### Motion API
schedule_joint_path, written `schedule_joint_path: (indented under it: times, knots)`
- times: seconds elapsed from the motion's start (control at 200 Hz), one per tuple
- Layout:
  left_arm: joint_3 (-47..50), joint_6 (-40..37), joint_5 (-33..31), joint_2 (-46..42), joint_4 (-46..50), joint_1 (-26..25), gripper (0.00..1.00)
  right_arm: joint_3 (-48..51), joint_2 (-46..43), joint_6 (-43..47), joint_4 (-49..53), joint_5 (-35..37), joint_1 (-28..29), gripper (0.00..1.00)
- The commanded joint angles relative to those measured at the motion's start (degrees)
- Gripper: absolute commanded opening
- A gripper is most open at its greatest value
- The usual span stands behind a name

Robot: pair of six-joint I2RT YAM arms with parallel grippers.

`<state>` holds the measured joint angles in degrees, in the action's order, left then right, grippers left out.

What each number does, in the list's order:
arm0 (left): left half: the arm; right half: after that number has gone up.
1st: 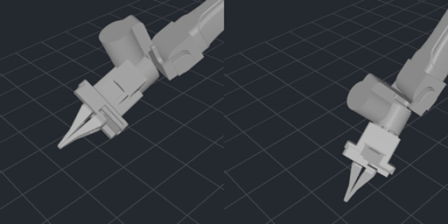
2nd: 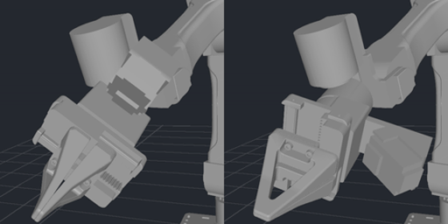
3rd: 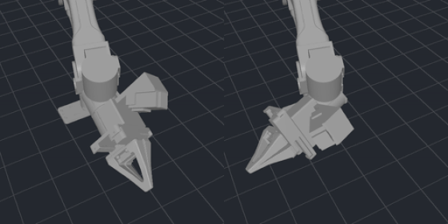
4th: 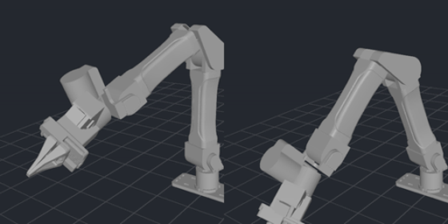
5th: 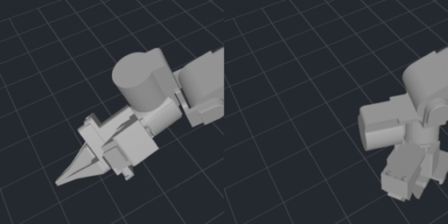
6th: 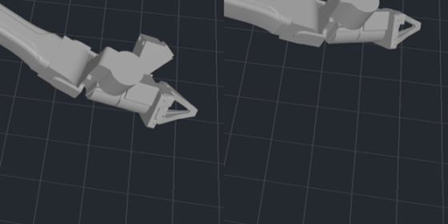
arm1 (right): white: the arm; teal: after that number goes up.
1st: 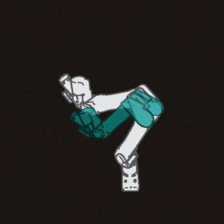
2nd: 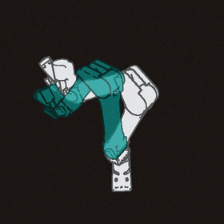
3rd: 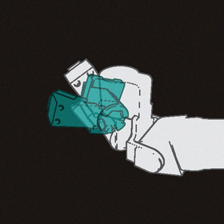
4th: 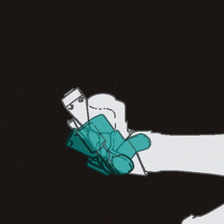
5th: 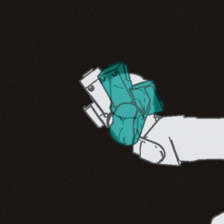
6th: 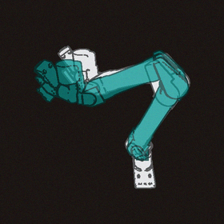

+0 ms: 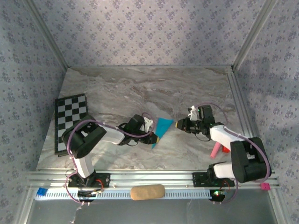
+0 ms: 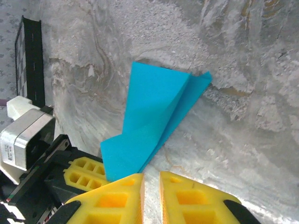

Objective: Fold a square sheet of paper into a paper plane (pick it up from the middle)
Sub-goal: Fold the wing for the fifth time at the center of the table.

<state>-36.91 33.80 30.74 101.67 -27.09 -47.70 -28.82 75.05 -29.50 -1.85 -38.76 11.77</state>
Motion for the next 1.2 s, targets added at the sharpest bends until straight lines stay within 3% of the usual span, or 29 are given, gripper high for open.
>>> schedule_joint_path:
  times: [0.0,0.115,0.315,0.515,0.71,1.199]
  knots:
    - [1.31,-4.42,-1.85,-1.68,2.00,-1.52,0.00,0.56,-2.01,1.52,-0.45,-0.26,1.15,0.16]
    - [2.09,-5.83,-5.11,-2.52,1.97,-2.52,0.00,0.10,-2.18,3.88,-0.60,1.03,3.71,0.15]
    - [2.79,-5.97,-3.49,-1.40,-1.86,-2.57,0.00,0.96,-2.23,10.17,-3.00,1.89,8.58,0.11]
    - [3.22,-1.64,-0.76,0.34,-3.55,-1.92,0.00,-0.09,-0.08,10.68,-2.65,-0.89,8.70,0.11]
    - [5.92,3.96,1.44,3.25,-11.59,-1.06,0.00,-2.54,4.13,11.84,-2.72,-7.38,9.13,0.11]
    - [8.78,10.10,2.30,5.03,-16.39,0.41,0.00,-7.00,14.34,12.93,-4.05,-10.72,10.17,0.12]
